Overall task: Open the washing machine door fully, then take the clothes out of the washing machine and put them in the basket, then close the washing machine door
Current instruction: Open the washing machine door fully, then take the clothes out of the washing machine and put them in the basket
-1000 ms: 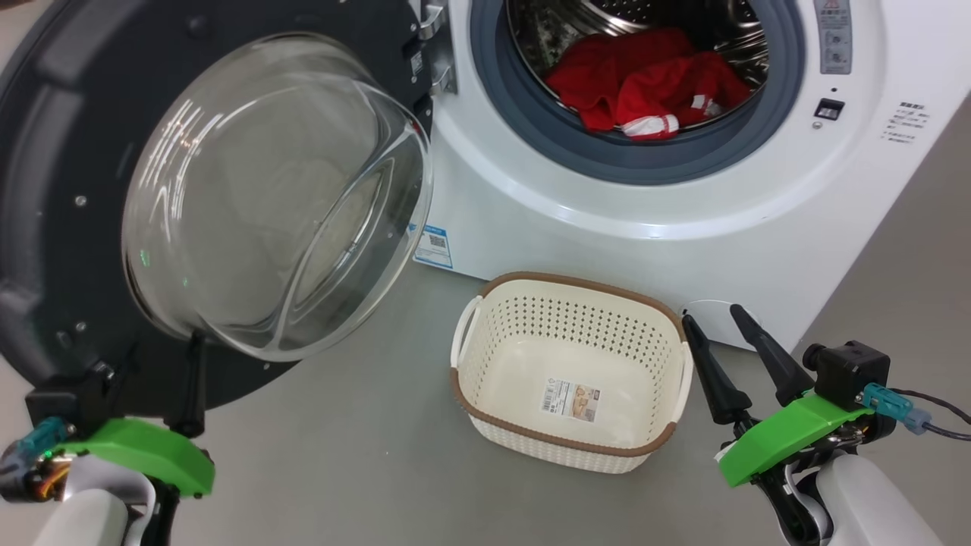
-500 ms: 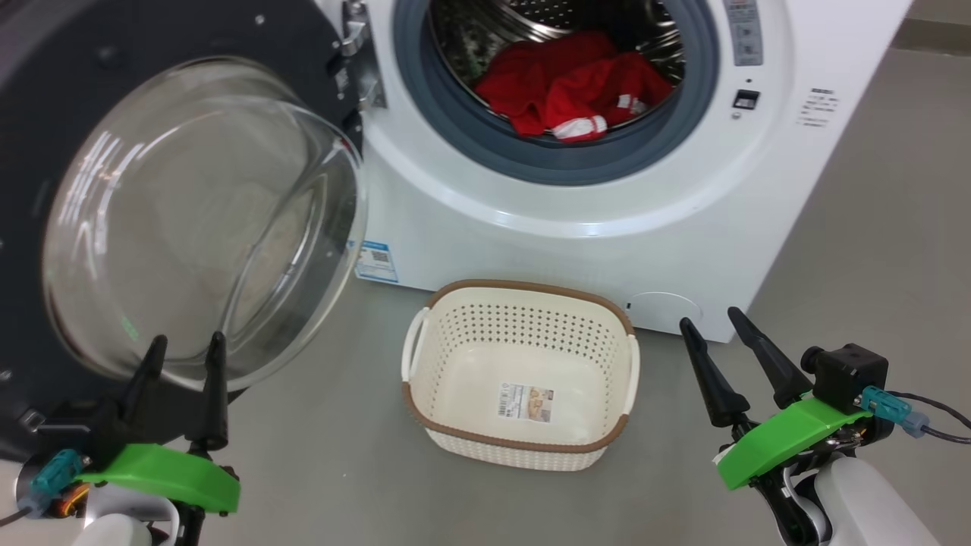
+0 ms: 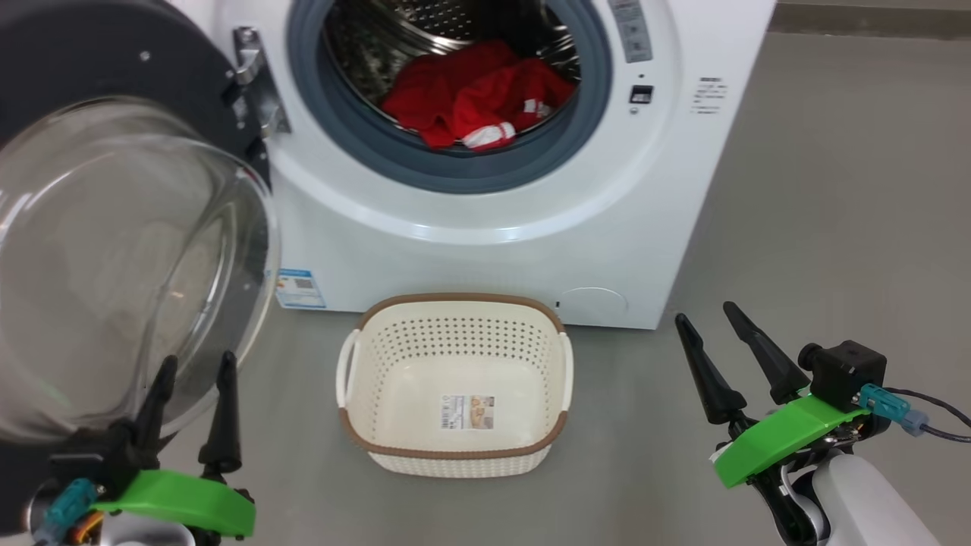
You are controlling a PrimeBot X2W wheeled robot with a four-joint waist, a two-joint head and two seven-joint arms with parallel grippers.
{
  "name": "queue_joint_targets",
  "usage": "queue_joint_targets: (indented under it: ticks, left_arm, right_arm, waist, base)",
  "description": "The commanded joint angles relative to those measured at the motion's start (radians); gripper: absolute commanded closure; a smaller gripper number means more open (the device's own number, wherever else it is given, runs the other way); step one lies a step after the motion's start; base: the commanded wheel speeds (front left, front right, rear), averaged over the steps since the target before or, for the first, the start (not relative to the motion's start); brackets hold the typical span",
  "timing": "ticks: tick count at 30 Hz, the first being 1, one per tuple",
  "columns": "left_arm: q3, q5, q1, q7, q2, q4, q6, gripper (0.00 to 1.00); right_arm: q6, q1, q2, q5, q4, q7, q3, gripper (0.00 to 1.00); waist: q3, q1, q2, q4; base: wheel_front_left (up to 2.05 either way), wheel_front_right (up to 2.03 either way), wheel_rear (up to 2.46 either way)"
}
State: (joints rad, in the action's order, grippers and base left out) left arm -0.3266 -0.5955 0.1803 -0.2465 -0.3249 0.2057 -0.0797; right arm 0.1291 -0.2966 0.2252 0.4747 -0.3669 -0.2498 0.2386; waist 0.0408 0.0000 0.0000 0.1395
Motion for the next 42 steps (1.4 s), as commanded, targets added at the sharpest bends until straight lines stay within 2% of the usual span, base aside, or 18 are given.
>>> queue_joint_targets:
  ticks: [1, 16, 28, 42]
  left_arm:
    - [0.041, 0.001, 0.016, -0.006, -0.023, -0.03, -0.007, 0.0]
    - [0.083, 0.025, -0.057, -0.014, -0.001, -0.069, -0.024, 0.0]
    - [0.127, 0.093, -0.092, -0.015, 0.06, -0.087, 0.009, 0.0]
    - [0.157, 0.13, -0.095, -0.015, 0.083, -0.079, 0.046, 0.0]
  right_arm:
    - [0.002, -0.009, 0.005, -0.01, 0.028, -0.012, 0.016, 0.0]
    - [0.002, -0.016, 0.012, -0.018, 0.036, -0.012, 0.012, 0.0]
    - [0.002, -0.017, 0.02, -0.025, 0.04, -0.012, -0.006, 0.0]
    - [0.002, -0.015, 0.019, -0.037, 0.042, -0.012, -0.016, 0.0]
  waist:
    - [-0.005, 0.0, 0.0, -0.031]
    - [-0.005, 0.0, 0.0, -0.155]
    - [-0.005, 0.0, 0.0, -0.166]
    - [-0.003, 0.0, 0.0, -0.159]
  base:
    - [0.0, 0.0, 0.0]
    - [0.0, 0.0, 0.0]
    - [0.0, 0.0, 0.0]
    - [0.0, 0.0, 0.0]
